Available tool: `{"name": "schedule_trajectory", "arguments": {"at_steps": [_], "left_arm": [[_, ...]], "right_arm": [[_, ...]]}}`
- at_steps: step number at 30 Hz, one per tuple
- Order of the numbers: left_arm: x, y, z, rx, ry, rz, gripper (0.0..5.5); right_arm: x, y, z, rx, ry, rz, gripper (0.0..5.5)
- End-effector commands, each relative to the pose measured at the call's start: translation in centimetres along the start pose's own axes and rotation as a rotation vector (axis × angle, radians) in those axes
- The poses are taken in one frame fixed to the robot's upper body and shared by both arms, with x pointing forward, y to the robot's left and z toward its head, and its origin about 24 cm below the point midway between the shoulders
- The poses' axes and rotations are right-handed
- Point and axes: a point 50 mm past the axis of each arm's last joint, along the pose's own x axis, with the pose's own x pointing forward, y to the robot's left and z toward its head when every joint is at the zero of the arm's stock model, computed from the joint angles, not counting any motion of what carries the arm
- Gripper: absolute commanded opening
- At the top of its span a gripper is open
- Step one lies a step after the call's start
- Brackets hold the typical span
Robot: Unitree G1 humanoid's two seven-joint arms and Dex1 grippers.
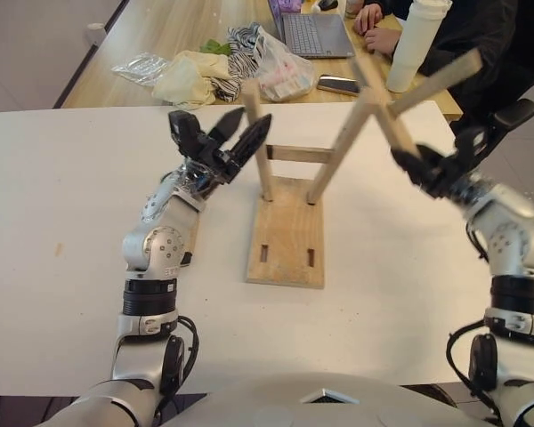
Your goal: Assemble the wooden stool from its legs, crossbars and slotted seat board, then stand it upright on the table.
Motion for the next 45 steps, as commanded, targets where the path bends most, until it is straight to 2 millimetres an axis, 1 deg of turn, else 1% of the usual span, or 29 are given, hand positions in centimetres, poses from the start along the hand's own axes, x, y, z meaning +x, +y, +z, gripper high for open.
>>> {"name": "schedule_trajectory", "arguments": {"at_steps": [1, 3, 8, 10, 13, 16, 19, 22, 26, 31, 37, 38, 41, 45], "left_arm": [[2.2, -4.5, 0.0, -0.155, 0.109, -0.308, 4.51], [2.3, -4.3, 0.0, -0.164, 0.127, -0.294, 4.80], [2.2, -3.9, -0.2, -0.159, 0.141, -0.264, 5.39], [2.5, -4.1, 0.0, -0.179, 0.131, -0.272, 5.39], [3.5, -4.2, 1.0, -0.201, 0.081, -0.289, 5.40], [5.1, -4.4, 2.8, -0.216, 0.003, -0.337, 5.40], [6.2, -5.0, 3.9, -0.245, -0.045, -0.409, 5.40], [6.8, -5.5, 4.3, -0.275, -0.072, -0.458, 5.40], [7.1, -5.6, 4.5, -0.303, -0.099, -0.474, 5.40], [7.0, -5.4, 4.8, -0.329, -0.122, -0.481, 4.55], [6.8, -5.2, 4.9, -0.368, -0.142, -0.493, 3.82], [6.8, -5.2, 4.9, -0.372, -0.144, -0.495, 3.62], [6.7, -5.3, 4.9, -0.377, -0.143, -0.501, 3.34], [6.7, -5.5, 4.9, -0.386, -0.139, -0.514, 2.71]], "right_arm": [[-0.3, 4.3, 9.9, -0.139, -0.210, 0.185, 2.01], [-0.4, 4.7, 10.2, -0.133, -0.200, 0.187, 2.01], [-0.5, 4.8, 10.2, -0.110, -0.188, 0.189, 2.01], [-0.7, 5.4, 10.3, -0.099, -0.181, 0.233, 2.01], [-0.8, 7.2, 9.9, -0.065, -0.157, 0.345, 2.01], [-0.8, 9.0, 8.8, -0.022, -0.118, 0.436, 2.01], [-0.4, 10.4, 7.4, 0.021, -0.079, 0.496, 2.01], [-0.2, 11.3, 6.7, 0.053, -0.062, 0.526, 2.01], [0.0, 11.8, 6.4, 0.080, -0.057, 0.544, 2.01], [0.0, 12.0, 6.4, 0.114, -0.067, 0.548, 2.01], [0.1, 12.0, 6.3, 0.132, -0.067, 0.547, 2.01], [0.0, 12.1, 6.3, 0.132, -0.067, 0.547, 2.01], [0.0, 12.1, 6.3, 0.136, -0.064, 0.548, 2.01], [0.0, 12.3, 6.1, 0.142, -0.058, 0.553, 2.01]]}}
